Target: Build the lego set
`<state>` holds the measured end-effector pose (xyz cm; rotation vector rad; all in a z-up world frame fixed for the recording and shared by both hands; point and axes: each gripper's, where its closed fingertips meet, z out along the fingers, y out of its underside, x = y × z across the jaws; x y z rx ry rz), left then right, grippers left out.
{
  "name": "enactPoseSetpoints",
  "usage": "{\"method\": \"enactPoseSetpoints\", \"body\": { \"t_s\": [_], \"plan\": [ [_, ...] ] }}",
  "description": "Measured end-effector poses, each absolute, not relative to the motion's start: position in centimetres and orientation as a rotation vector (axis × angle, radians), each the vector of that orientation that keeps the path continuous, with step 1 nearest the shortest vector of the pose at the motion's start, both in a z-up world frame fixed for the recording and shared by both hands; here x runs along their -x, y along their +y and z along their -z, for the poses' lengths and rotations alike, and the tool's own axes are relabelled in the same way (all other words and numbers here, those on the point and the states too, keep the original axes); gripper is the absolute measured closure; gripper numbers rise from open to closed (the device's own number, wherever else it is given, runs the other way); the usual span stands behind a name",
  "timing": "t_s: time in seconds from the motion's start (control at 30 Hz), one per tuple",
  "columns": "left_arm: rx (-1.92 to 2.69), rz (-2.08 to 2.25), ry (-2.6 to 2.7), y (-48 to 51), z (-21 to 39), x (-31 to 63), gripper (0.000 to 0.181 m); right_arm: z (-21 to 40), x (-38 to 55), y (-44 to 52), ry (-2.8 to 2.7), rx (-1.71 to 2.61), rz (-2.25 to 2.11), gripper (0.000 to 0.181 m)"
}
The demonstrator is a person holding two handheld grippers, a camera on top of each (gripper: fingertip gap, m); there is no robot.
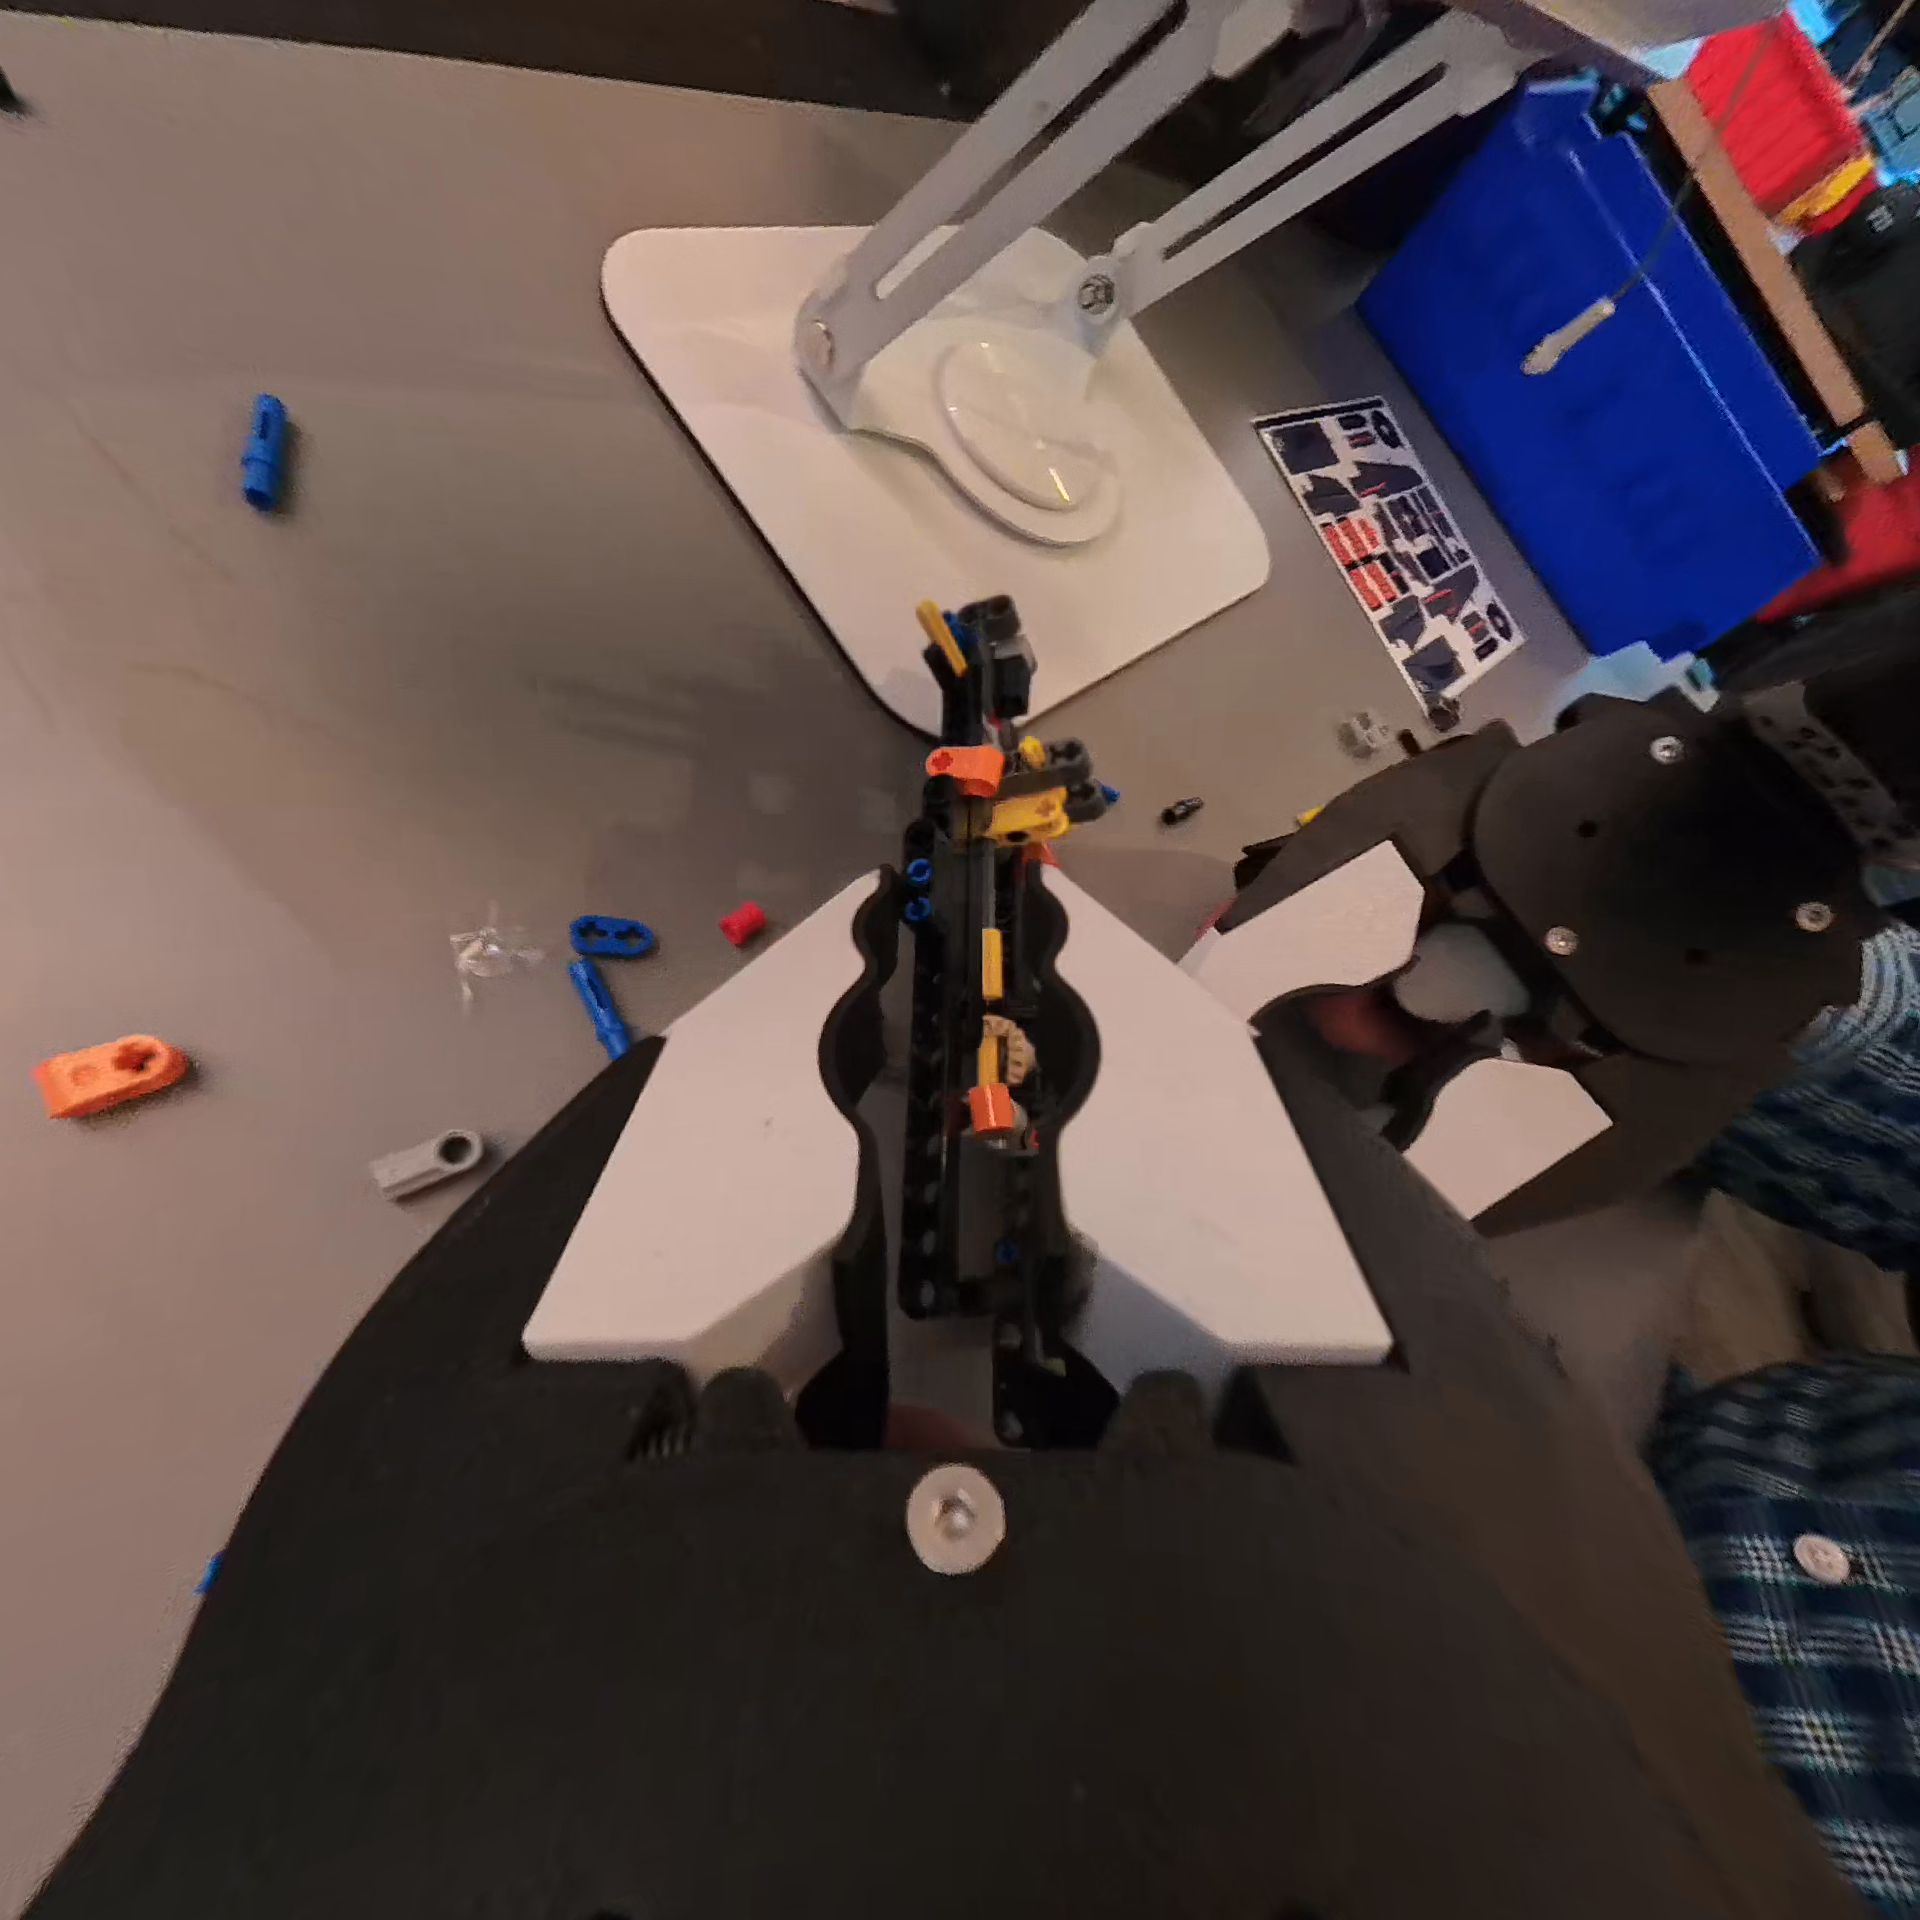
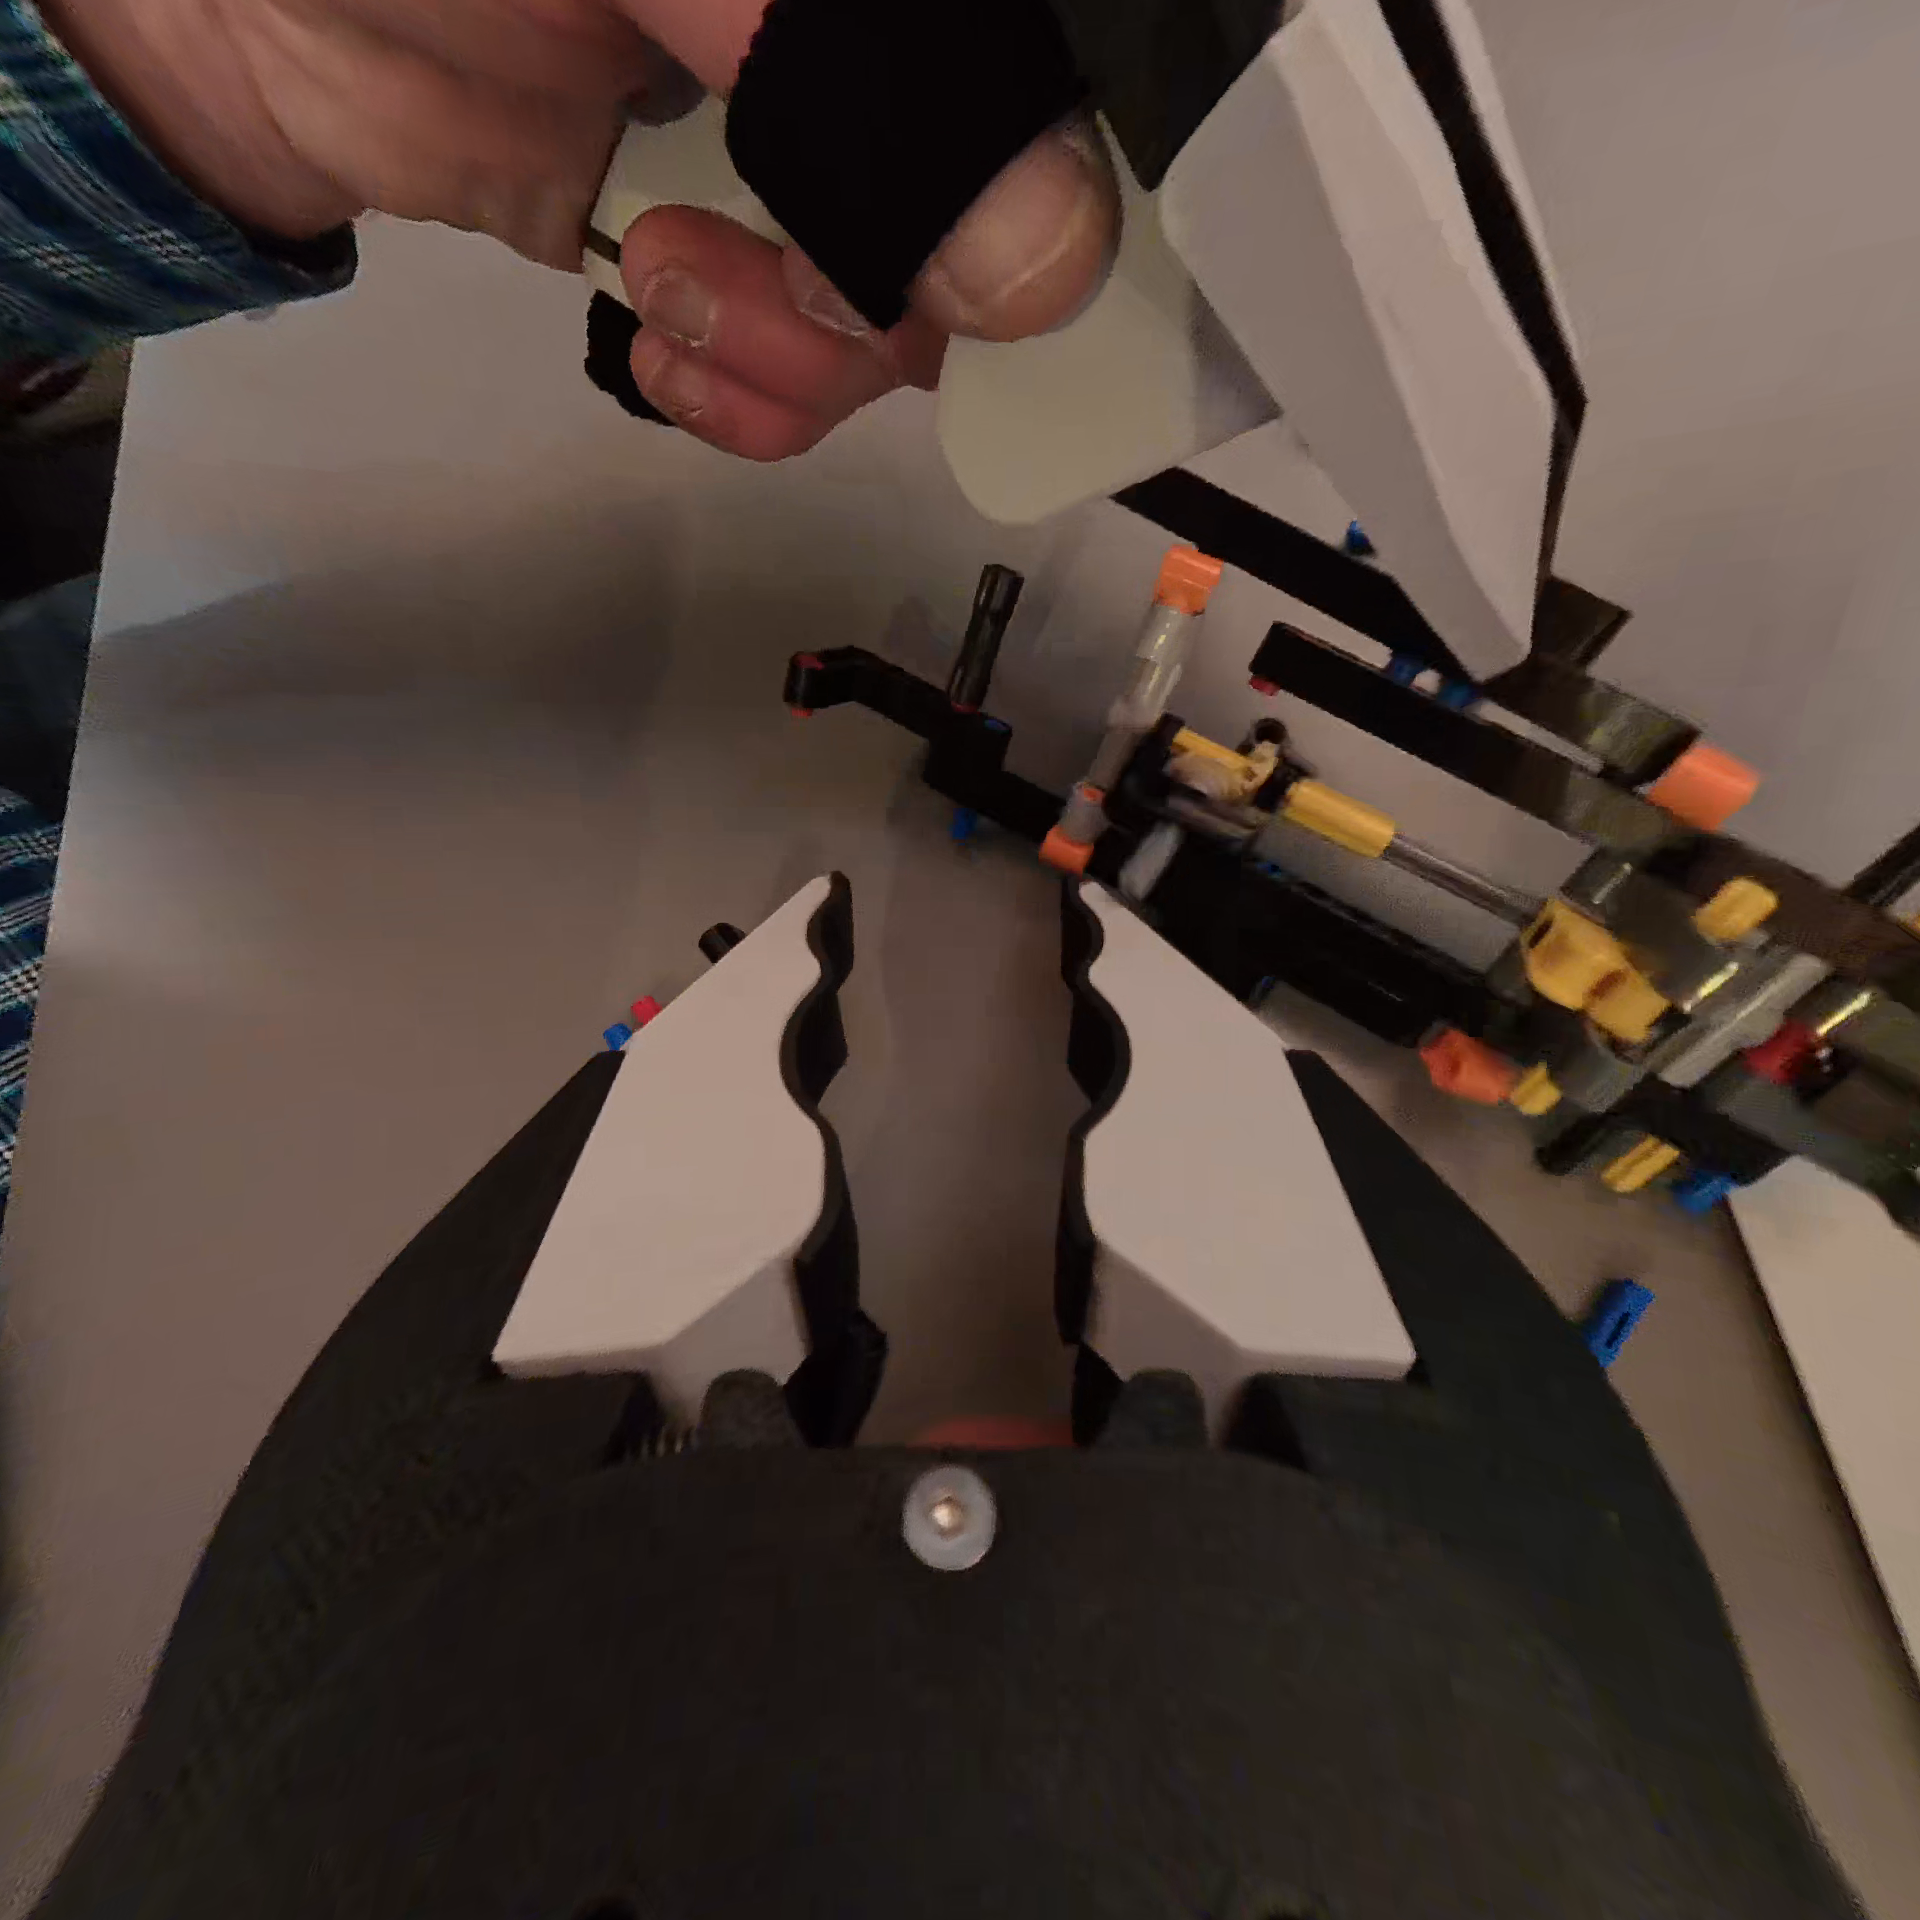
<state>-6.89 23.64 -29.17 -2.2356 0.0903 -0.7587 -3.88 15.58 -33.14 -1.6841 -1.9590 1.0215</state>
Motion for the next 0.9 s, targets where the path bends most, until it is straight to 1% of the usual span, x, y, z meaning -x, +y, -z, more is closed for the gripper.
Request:
{"method": "enactPoseSetpoints", "body": {
  "t_s": [0.13, 0.17, 0.2, 0.27, 0.37, 0.47, 0.5, 0.57, 0.67, 0.8, 0.9],
  "plan": [
    [2.248, 0.737, 0.201, 22.3, 29.6, 5.2, 0.155, 33.4, 3.5, 14.7, -2.012, 1.587, -0.947, 0.141],
    [2.264, 0.717, 0.224, 22.0, 30.0, 4.9, 0.158, 33.5, 3.4, 14.5, -2.023, 1.565, -0.928, 0.142],
    [2.269, 0.681, 0.242, 21.9, 30.2, 4.9, 0.166, 33.5, 3.3, 14.3, -2.030, 1.543, -0.912, 0.145],
    [2.251, 0.657, 0.261, 21.8, 29.9, 4.8, 0.170, 33.6, 3.1, 14.1, -2.047, 1.492, -0.869, 0.141],
    [2.235, 0.672, 0.229, 21.8, 29.6, 5.0, 0.174, 33.4, 2.2, 14.1, -2.070, 1.423, -0.826, 0.143],
    [2.223, 0.744, 0.194, 21.7, 29.3, 5.2, 0.175, 31.0, 1.1, 14.3, -2.050, 1.290, -0.821, 0.145],
    [2.226, 0.758, 0.192, 21.7, 29.3, 5.2, 0.175, 30.0, 0.9, 14.9, -2.032, 1.245, -0.788, 0.148],
    [2.238, 0.815, 0.207, 21.5, 29.3, 5.0, 0.176, 27.9, 1.0, 17.2, -1.969, 1.143, -0.668, 0.154],
    [2.256, 0.872, 0.229, 21.6, 29.4, 4.9, 0.176, 26.2, 1.9, 20.6, -1.926, 0.999, -0.474, 0.154],
    [2.273, 0.918, 0.270, 21.8, 29.5, 4.7, 0.176, 27.8, 3.6, 22.4, -2.008, 0.750, -0.243, 0.151],
    [2.282, 0.945, 0.316, 21.6, 29.5, 4.3, 0.176, 29.1, 4.7, 22.0, -2.063, 0.613, -0.150, 0.145]
  ]
}}
